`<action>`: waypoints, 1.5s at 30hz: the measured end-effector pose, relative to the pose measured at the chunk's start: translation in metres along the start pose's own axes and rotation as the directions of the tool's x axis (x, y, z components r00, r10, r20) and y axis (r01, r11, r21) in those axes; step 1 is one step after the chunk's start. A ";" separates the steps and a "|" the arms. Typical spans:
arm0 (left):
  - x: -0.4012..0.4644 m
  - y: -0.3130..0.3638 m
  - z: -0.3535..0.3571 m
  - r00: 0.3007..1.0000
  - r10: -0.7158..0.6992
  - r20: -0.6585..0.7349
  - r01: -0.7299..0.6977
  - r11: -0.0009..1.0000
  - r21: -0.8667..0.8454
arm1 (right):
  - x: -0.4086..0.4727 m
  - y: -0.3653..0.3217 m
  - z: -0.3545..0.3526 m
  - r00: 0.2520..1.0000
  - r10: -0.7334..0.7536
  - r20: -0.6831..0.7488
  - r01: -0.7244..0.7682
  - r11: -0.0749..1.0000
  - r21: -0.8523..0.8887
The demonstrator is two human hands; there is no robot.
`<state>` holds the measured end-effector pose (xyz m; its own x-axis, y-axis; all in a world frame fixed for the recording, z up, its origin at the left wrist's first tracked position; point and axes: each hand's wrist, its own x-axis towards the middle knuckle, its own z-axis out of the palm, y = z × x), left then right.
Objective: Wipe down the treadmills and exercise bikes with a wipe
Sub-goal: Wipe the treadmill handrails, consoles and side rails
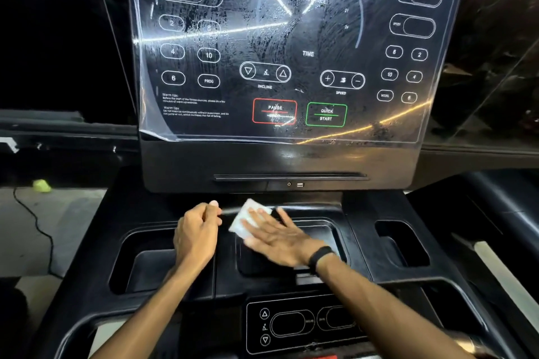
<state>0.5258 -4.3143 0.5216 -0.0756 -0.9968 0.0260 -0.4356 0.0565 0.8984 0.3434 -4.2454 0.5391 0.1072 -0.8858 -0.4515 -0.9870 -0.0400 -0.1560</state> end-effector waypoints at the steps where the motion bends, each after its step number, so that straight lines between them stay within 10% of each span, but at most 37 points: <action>1: 0.000 0.003 0.001 1.000 0.013 -0.006 -0.013 1.000 0.027 | -0.010 0.020 0.001 0.999 0.040 -0.009 -0.040 0.999 0.015; 7: 0.001 0.006 0.010 1.000 0.025 -0.012 -0.024 0.997 0.078 | -0.062 0.104 0.025 0.881 0.470 -0.043 -0.453 0.867 0.208; 13: -0.002 0.006 0.005 0.999 0.021 -0.041 -0.018 0.997 0.077 | -0.033 0.041 0.004 0.729 0.684 -0.017 -0.672 0.721 0.170; 19: -0.001 -0.004 -0.006 0.997 0.019 -0.076 -0.013 0.997 0.081 | 0.011 -0.069 0.004 0.969 0.240 -0.061 -0.230 0.963 0.142; 24: 0.005 -0.006 -0.011 0.993 0.034 -0.111 -0.029 0.999 0.044 | 0.005 -0.074 0.009 0.995 -0.094 0.043 0.086 0.984 0.159; 28: 0.008 -0.003 -0.013 0.995 0.020 -0.098 -0.014 0.998 0.058 | -0.020 -0.019 0.015 0.971 0.240 0.015 -0.240 0.966 0.091; 32: 0.004 -0.006 -0.010 0.996 0.005 -0.085 -0.001 0.999 0.049 | -0.047 -0.001 0.016 0.732 0.667 0.139 -0.670 0.742 -0.031; 39: 0.000 0.002 0.008 0.998 0.061 -0.028 -0.060 0.997 0.039 | -0.024 -0.074 0.003 0.977 0.160 0.138 -0.187 0.959 0.213; 45: 0.003 0.004 0.008 0.997 0.077 -0.018 -0.076 0.997 0.019 | -0.073 0.004 0.001 0.991 -0.029 0.130 -0.052 0.812 0.581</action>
<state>0.5168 -4.3168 0.5222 -0.0927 -0.9904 0.1028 -0.4455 0.1336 0.8853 0.3322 -4.1804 0.5701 0.1507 -0.8165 -0.5574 -0.7373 0.2827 -0.6135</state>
